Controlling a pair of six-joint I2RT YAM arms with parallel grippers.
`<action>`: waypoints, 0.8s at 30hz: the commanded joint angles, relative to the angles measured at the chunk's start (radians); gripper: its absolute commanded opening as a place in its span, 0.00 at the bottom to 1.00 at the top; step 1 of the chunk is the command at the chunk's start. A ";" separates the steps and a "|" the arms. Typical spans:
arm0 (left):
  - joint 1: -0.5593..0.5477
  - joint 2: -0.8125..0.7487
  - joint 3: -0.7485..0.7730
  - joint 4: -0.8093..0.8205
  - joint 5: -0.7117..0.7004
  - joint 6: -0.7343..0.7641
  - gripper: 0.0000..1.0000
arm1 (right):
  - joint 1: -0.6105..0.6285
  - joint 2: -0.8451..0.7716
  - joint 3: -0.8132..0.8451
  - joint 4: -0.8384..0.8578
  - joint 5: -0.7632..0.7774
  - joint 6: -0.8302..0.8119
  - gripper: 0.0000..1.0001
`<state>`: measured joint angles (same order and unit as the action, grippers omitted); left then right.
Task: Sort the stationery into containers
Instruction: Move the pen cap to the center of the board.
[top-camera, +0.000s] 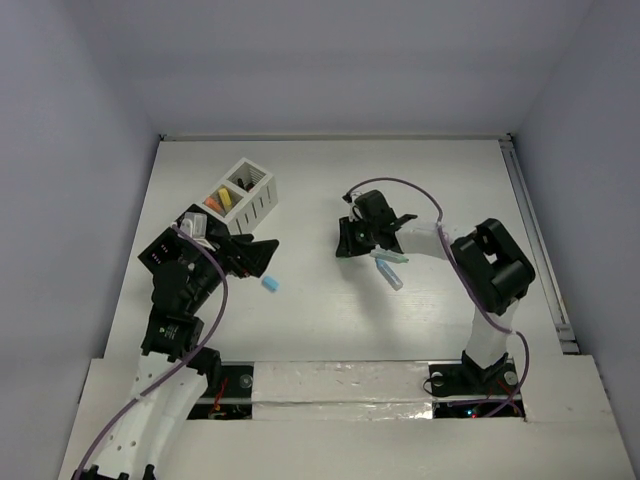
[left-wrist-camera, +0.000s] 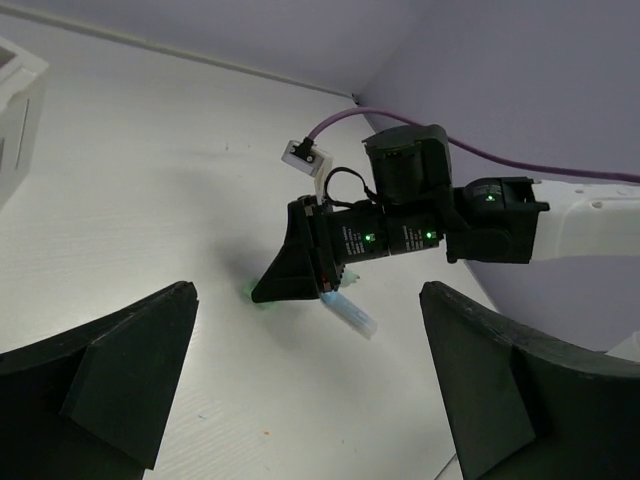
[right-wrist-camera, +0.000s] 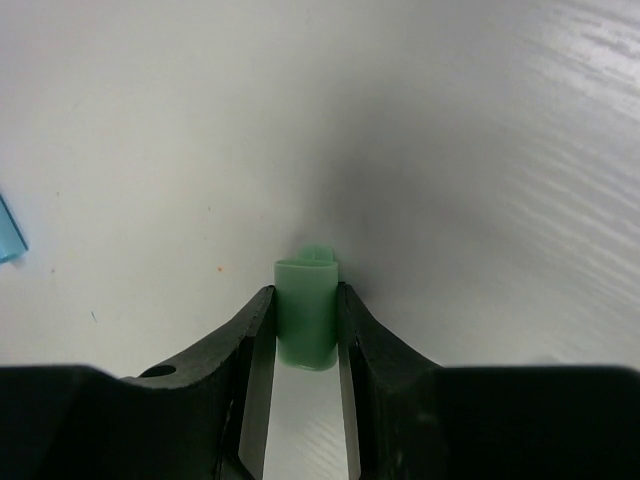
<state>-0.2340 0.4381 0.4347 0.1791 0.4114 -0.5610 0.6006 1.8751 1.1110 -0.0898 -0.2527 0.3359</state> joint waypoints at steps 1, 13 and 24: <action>0.004 -0.001 -0.046 0.135 -0.006 -0.060 0.92 | 0.025 -0.057 -0.026 0.010 0.029 -0.008 0.18; 0.004 0.126 -0.082 0.270 -0.054 -0.093 0.83 | 0.053 -0.225 -0.112 0.036 0.070 0.014 0.63; -0.206 0.313 -0.102 0.395 -0.189 -0.080 0.77 | 0.005 -0.444 -0.266 0.007 0.369 0.120 0.27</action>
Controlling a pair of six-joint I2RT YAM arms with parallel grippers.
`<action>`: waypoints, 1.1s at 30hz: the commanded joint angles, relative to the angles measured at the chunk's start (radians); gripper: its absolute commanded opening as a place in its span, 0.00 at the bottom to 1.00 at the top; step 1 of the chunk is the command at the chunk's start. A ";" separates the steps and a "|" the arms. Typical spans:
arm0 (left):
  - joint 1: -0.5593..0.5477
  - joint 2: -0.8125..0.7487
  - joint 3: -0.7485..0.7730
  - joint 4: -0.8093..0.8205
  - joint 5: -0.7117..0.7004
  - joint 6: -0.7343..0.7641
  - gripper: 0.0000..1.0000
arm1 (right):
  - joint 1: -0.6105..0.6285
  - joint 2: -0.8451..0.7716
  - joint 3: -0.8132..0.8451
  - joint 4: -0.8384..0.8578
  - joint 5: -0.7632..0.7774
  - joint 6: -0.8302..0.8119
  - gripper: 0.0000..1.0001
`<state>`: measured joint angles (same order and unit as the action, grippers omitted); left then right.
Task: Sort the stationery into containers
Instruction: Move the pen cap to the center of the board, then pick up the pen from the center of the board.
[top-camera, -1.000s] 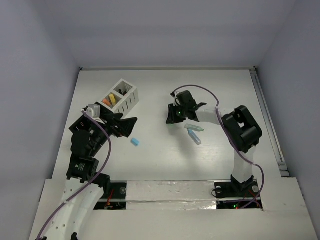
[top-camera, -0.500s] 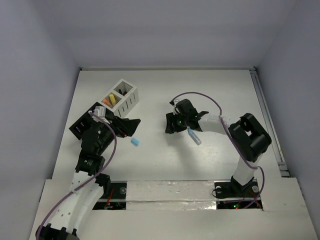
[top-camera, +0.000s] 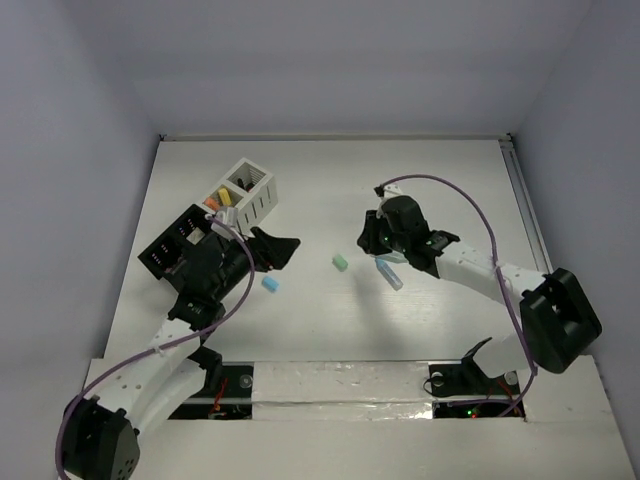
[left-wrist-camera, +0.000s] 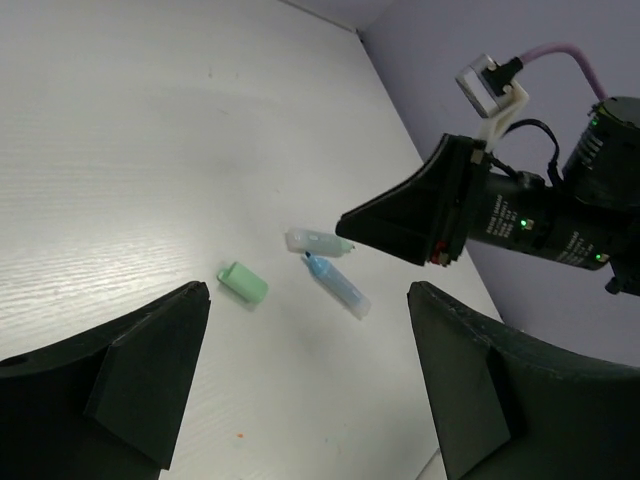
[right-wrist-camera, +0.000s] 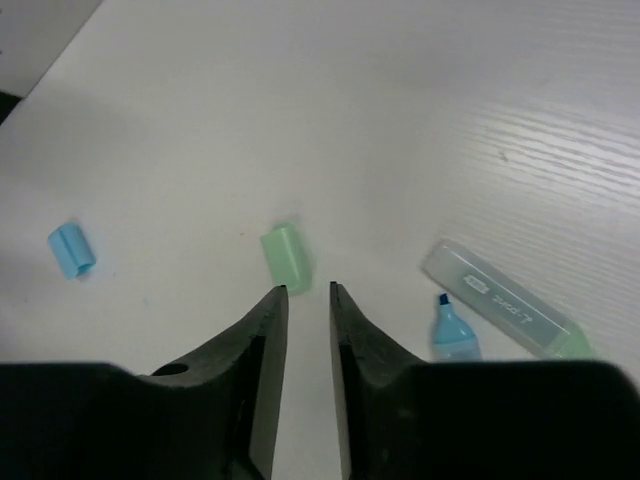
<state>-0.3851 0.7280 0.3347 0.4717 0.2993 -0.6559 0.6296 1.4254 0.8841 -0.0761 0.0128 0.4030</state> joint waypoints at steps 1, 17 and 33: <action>-0.096 0.033 -0.002 0.108 -0.087 0.019 0.77 | -0.024 0.004 -0.062 -0.007 0.110 0.060 0.32; -0.182 0.146 -0.045 0.246 -0.104 0.048 0.79 | -0.172 -0.016 -0.211 0.116 0.047 0.175 0.73; -0.182 0.188 -0.063 0.283 -0.088 0.067 0.80 | -0.182 0.167 -0.111 0.165 0.035 0.166 0.73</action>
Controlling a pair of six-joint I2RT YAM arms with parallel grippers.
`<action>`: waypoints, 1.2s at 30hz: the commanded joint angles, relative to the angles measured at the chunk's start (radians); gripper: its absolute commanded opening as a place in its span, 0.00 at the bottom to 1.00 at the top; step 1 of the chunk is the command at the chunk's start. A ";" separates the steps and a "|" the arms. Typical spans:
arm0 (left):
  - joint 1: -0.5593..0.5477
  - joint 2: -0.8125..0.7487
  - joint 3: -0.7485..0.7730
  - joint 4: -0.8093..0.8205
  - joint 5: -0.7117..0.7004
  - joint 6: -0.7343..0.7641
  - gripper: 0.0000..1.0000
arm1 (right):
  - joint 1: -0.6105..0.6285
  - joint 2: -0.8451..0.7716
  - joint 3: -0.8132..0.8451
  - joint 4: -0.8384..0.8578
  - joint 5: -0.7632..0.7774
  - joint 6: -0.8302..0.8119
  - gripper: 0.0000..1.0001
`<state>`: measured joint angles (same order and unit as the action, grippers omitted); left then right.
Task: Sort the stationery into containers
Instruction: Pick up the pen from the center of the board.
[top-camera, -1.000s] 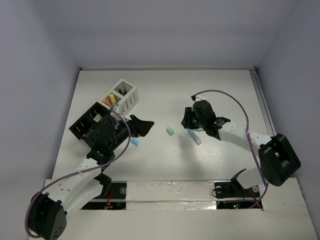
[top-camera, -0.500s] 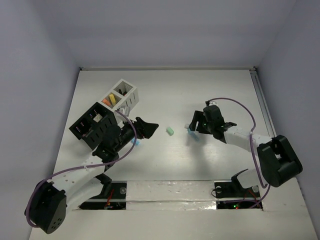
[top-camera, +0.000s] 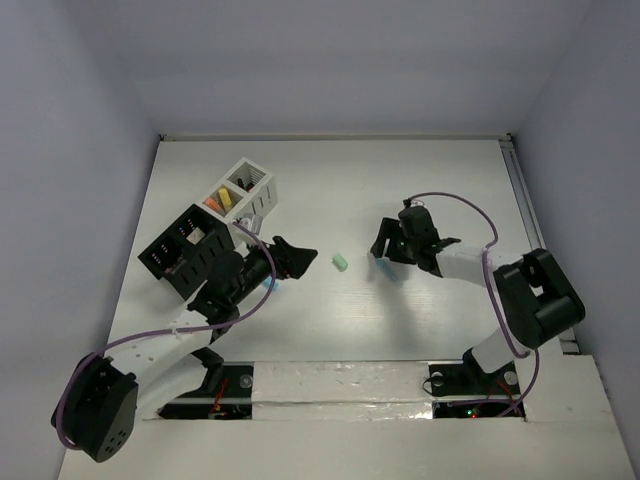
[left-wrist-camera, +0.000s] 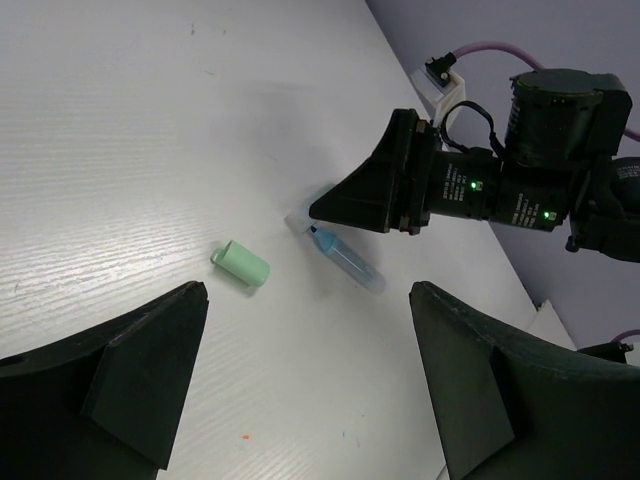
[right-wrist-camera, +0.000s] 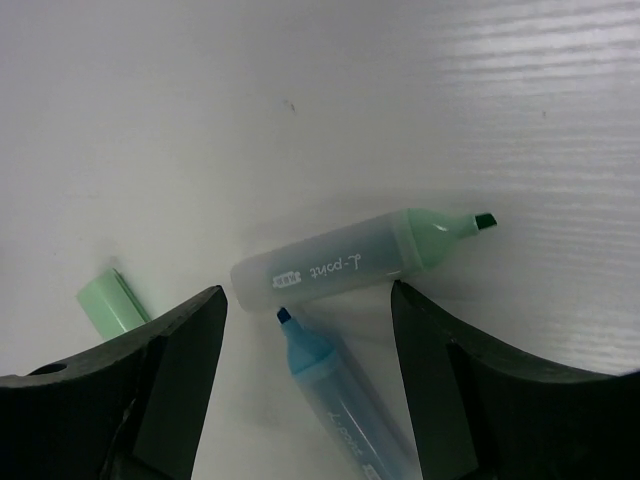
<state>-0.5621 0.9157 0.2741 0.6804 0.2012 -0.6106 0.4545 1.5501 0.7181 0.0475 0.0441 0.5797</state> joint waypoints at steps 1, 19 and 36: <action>-0.005 0.003 -0.004 0.074 0.009 0.025 0.80 | -0.007 0.056 0.069 0.037 0.005 -0.018 0.73; -0.005 0.006 -0.019 0.084 0.013 0.048 0.81 | 0.044 0.257 0.306 -0.228 0.157 -0.115 0.42; -0.005 -0.043 -0.030 0.047 0.010 0.066 0.77 | 0.073 0.323 0.477 -0.286 0.137 -0.155 0.05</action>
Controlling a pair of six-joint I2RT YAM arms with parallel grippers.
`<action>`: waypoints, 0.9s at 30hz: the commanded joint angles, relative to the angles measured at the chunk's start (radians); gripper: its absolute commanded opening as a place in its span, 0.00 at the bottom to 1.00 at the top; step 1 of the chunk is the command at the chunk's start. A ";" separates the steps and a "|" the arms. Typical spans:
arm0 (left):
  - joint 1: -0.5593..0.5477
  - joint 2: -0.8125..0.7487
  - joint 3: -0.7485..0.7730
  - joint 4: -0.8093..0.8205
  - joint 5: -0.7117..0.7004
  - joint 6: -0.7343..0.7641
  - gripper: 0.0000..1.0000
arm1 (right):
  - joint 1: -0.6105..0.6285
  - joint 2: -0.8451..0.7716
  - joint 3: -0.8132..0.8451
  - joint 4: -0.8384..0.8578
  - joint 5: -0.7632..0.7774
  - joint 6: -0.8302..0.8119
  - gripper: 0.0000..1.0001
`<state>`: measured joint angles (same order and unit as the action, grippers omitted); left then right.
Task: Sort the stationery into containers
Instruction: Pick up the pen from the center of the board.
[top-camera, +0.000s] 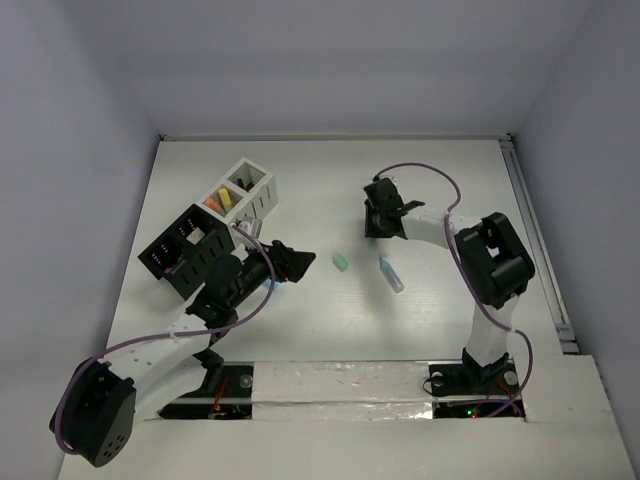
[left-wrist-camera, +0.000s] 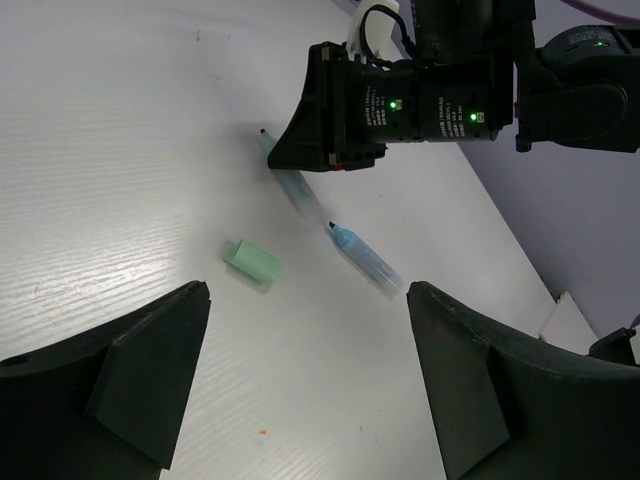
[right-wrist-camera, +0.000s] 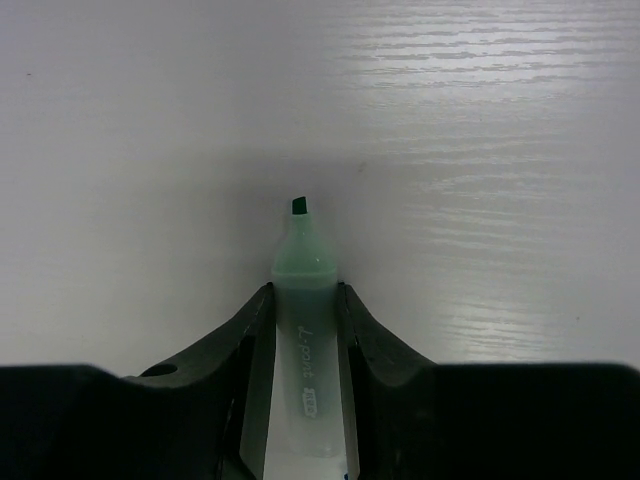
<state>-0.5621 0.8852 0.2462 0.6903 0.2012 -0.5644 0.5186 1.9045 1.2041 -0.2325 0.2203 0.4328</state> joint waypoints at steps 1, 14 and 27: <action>-0.005 -0.008 -0.002 0.041 0.021 0.024 0.75 | 0.009 -0.059 -0.024 0.075 -0.079 0.003 0.05; -0.005 0.095 0.008 0.121 0.087 0.021 0.55 | 0.158 -0.358 -0.179 0.459 -0.269 0.148 0.03; -0.005 0.110 0.002 0.141 0.064 0.021 0.66 | 0.317 -0.303 -0.141 0.544 -0.295 0.193 0.04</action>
<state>-0.5621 0.9955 0.2462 0.7708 0.2764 -0.5507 0.8146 1.5948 1.0382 0.2230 -0.0601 0.6037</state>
